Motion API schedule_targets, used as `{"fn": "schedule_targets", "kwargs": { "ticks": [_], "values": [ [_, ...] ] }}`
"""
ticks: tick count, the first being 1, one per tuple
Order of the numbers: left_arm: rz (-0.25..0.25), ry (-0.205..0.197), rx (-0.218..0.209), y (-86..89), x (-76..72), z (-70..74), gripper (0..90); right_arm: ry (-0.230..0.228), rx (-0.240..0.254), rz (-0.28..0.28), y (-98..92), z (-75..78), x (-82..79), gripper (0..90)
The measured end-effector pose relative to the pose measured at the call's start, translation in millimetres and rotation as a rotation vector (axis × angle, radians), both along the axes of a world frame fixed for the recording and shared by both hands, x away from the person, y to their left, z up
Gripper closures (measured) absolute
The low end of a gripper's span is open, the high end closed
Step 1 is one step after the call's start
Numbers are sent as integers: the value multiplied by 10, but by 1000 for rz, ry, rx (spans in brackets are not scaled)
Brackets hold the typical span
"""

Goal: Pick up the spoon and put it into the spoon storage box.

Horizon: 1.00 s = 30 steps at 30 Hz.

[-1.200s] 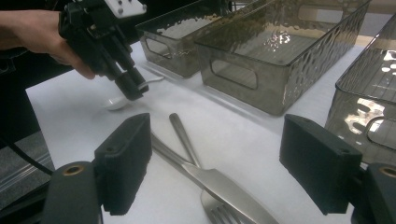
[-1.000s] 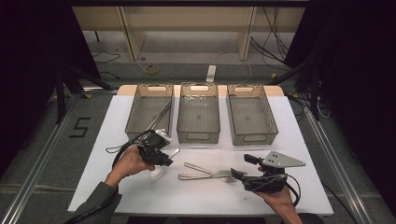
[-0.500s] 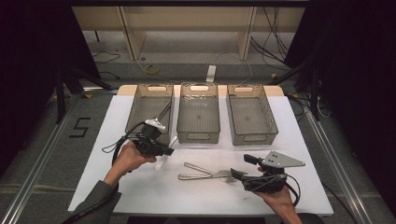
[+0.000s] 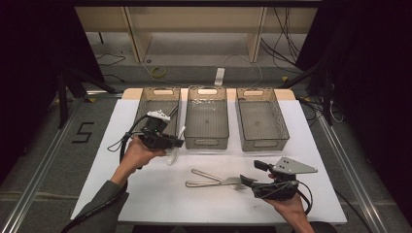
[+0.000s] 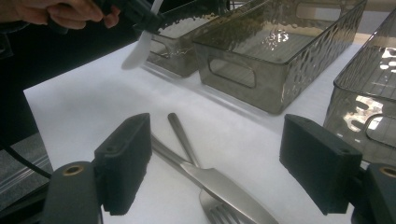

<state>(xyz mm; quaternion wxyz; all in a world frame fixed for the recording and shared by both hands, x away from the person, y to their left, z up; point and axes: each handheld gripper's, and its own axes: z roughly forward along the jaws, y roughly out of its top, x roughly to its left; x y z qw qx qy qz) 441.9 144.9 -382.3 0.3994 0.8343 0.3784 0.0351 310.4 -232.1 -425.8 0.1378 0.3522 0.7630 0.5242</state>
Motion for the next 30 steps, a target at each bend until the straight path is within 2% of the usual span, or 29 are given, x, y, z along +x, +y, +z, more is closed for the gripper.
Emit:
{"fn": "schedule_targets", "kwargs": {
  "ticks": [3,10,14,17,20,24,26,29,30],
  "values": [
    [9,-5,-17,-17,68,50,746,1,1,2,0,0,4,260],
    [14,-27,-9,-74,192,168,746,1,2,2,-2,1,3,260],
    [20,-24,-43,-95,285,195,746,2,4,3,-3,-2,8,260],
    [32,-32,-38,-111,354,211,746,3,4,3,-1,-4,9,260],
    [42,-41,-53,-125,411,270,746,4,5,3,-5,-4,11,260],
    [41,-53,-48,-189,482,354,746,6,8,1,-6,-2,10,260],
    [48,-52,-52,-217,525,373,747,5,6,2,-9,-1,8,260],
    [49,-48,-35,-278,586,381,747,3,7,1,-10,1,8,260],
    [52,-47,-43,-298,603,382,747,3,7,2,-11,2,7,260]
  ]
}}
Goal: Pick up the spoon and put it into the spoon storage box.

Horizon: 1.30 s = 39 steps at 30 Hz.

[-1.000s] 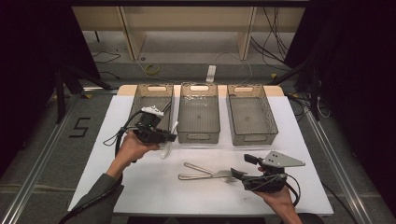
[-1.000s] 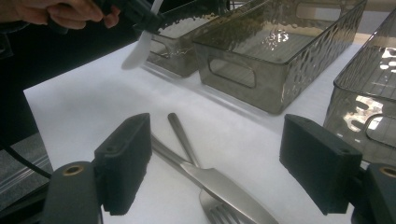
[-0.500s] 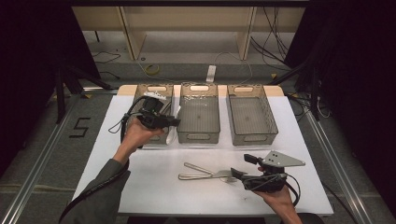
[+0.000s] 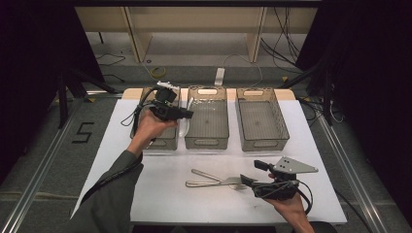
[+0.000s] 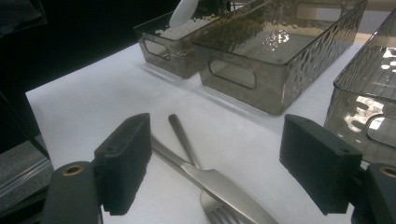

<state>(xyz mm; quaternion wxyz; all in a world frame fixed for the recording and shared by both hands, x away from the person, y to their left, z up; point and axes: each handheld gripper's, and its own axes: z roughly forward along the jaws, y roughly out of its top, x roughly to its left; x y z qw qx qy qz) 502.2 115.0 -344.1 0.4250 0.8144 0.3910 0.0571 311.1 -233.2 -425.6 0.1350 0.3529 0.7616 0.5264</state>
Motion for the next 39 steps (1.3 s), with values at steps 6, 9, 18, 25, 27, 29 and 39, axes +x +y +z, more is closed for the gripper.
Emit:
{"fn": "schedule_targets", "kwargs": {
  "ticks": [6,9,18,25,27,29,39],
  "values": [
    [2,-8,34,-153,94,-18,747,-1,1,0,1,2,-3,260],
    [22,-4,38,-193,164,-50,747,-1,1,0,0,2,-2,260],
    [57,4,22,-251,284,-87,747,-2,2,1,-2,4,-3,260],
    [75,16,15,-285,327,-177,747,-1,1,5,5,4,-5,260],
    [76,19,19,-293,344,-201,747,-1,1,5,3,4,-5,260],
    [82,21,18,-295,358,-227,747,-3,3,5,1,4,-4,260],
    [116,36,36,-295,415,-374,746,-3,2,7,1,5,-6,260]
  ]
}}
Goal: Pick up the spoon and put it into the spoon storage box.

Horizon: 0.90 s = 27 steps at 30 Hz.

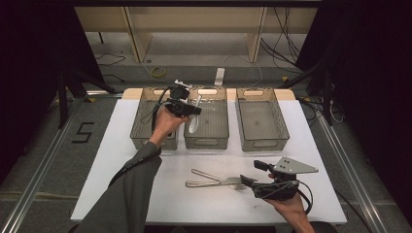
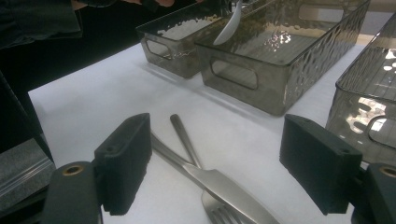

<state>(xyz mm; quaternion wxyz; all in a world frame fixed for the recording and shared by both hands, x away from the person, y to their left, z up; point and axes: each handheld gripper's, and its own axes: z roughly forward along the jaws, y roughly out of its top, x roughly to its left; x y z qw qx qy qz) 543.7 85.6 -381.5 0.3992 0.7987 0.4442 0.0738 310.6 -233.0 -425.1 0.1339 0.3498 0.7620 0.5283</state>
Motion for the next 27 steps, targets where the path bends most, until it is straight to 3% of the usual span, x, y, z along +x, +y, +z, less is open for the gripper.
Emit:
{"fn": "schedule_targets", "kwargs": {
  "ticks": [4,6,8,12,17,21,27],
  "values": [
    [6,13,-2,23,31,-40,739,2,0,1,1,0,-2,260],
    [17,27,-23,43,51,-36,712,-1,0,2,0,0,-2,260],
    [46,29,-43,51,56,0,565,1,0,1,-2,0,0,260],
    [69,10,-54,76,11,100,456,0,0,-1,-3,0,0,260],
    [32,-1,-65,148,-129,186,344,-1,0,-3,-6,1,-2,260],
    [-11,-7,-29,204,-266,221,273,1,-2,-4,0,-1,-2,260],
    [-56,-27,-37,298,-503,257,251,4,-4,-9,-5,-9,5,260]
  ]
}}
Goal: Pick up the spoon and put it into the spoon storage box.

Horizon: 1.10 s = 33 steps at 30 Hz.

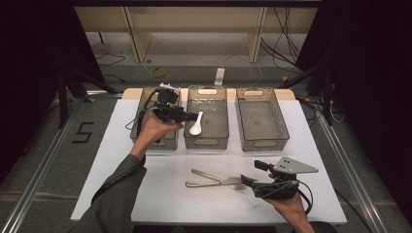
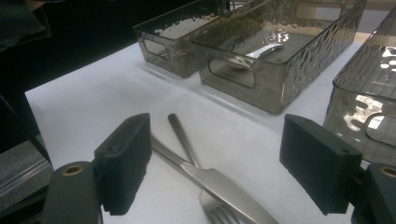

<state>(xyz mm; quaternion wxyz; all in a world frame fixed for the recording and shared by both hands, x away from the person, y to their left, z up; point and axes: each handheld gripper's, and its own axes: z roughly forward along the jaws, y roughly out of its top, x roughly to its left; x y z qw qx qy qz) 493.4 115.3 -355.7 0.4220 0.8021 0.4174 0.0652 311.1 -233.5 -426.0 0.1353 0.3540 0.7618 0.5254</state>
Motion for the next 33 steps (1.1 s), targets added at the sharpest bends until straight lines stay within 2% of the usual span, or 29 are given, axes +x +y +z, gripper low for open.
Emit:
{"fn": "schedule_targets", "kwargs": {
  "ticks": [3,6,8,11,13,16,23,33],
  "values": [
    [-17,-3,-10,2,-150,-33,247,0,1,-2,1,1,-3,260],
    [-51,-9,8,-41,-292,-94,241,-1,-3,-1,2,1,0,260],
    [-68,-9,50,-98,-344,-137,234,-3,1,-2,4,8,-6,260],
    [-96,-17,69,-159,-431,-192,230,-3,-3,-1,4,9,-10,260],
    [-117,-13,102,-198,-477,-236,227,-7,0,1,0,13,-8,260],
    [-147,-6,127,-244,-534,-294,221,-6,2,2,-6,14,-13,260],
    [-196,14,127,-321,-621,-340,219,-6,-1,3,1,12,-12,260],
    [-277,57,204,-464,-757,-514,194,-4,-2,2,-6,10,-11,260]
  ]
}}
